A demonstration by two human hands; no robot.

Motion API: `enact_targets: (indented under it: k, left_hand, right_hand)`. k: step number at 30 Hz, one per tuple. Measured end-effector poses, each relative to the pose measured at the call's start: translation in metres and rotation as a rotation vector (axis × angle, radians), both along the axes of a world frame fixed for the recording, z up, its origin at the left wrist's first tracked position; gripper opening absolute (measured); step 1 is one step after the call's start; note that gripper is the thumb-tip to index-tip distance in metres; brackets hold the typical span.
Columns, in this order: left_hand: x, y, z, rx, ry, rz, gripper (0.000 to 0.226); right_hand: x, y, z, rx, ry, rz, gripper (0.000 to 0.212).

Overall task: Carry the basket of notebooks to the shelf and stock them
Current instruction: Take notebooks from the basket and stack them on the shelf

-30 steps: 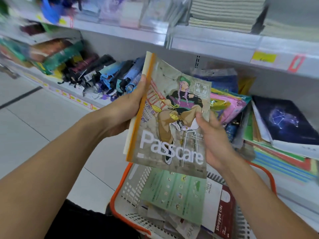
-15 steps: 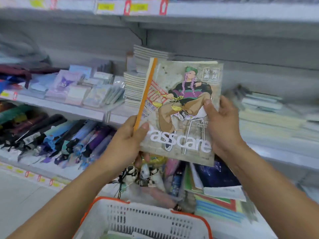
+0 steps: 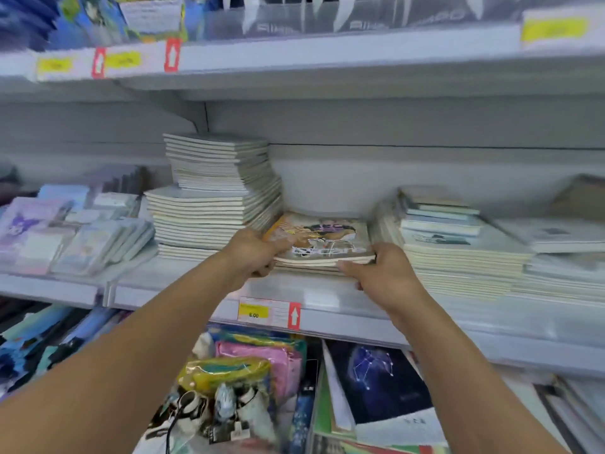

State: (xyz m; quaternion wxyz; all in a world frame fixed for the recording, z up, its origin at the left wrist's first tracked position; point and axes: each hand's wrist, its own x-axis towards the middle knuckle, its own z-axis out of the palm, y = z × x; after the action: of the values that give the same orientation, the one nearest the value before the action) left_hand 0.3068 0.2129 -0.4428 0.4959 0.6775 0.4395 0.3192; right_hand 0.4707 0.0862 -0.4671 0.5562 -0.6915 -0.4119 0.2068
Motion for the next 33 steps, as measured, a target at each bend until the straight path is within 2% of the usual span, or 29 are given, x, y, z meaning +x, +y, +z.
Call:
enact_targets:
  k: [3,6,7,9,13,18,20,22,25,27,30,31,33]
  left_hand:
    - [-0.005,0.001,-0.002,0.085,0.09,-0.121,0.032]
    - [-0.009,0.016,-0.011,0.28,0.204,0.01,0.02]
    - [-0.01,0.022,-0.015,0.364,0.242,0.059,0.015]
    - [-0.01,0.033,-0.023,0.468,0.281,0.134,0.026]
    - [-0.005,0.045,-0.032,0.533,0.268,0.213,0.037]
    - [-0.005,0.039,-0.028,0.603,0.421,0.212,0.035]
    - [-0.015,0.027,-0.022,0.68,0.475,0.199,0.034]
    - [-0.036,0.009,-0.018,0.797,0.436,0.195,0.037]
    - [-0.092,-0.031,-0.023,0.846,0.4,0.027,0.032]
    - [-0.134,-0.057,-0.036,0.714,0.54,-0.187,0.027]
    - [-0.198,-0.094,-0.068,0.433,0.85,-0.425,0.03]
    - [-0.216,-0.104,-0.081,0.333,0.963,-0.47,0.033]
    - [-0.246,-0.119,-0.109,0.123,1.179,-0.509,0.04]
  right_hand:
    - [0.005,0.007,0.003,-0.044,-0.257,-0.098,0.02]
    - [0.005,0.015,0.001,-0.139,-0.433,-0.203,0.03]
    - [0.005,0.019,0.0,-0.156,-0.46,-0.248,0.031]
    - [0.005,0.023,-0.004,-0.177,-0.504,-0.327,0.024]
    - [0.003,0.024,-0.007,-0.203,-0.615,-0.431,0.011]
    - [0.001,0.024,-0.007,-0.27,-0.703,-0.522,0.007]
    - [-0.005,0.019,-0.003,-0.232,-0.731,-0.527,0.01]
    - [-0.019,0.012,0.007,-0.065,-0.806,-0.495,0.014]
    - [-0.074,0.006,0.007,0.396,-0.801,-0.229,0.021]
    - [-0.117,0.0,-0.016,0.505,-0.72,0.046,0.028]
    - [-0.163,-0.01,-0.087,0.236,-0.878,0.446,0.032]
    - [-0.172,-0.012,-0.117,0.088,-0.928,0.598,0.028]
    - [-0.185,-0.019,-0.186,-0.344,-0.964,0.902,0.017]
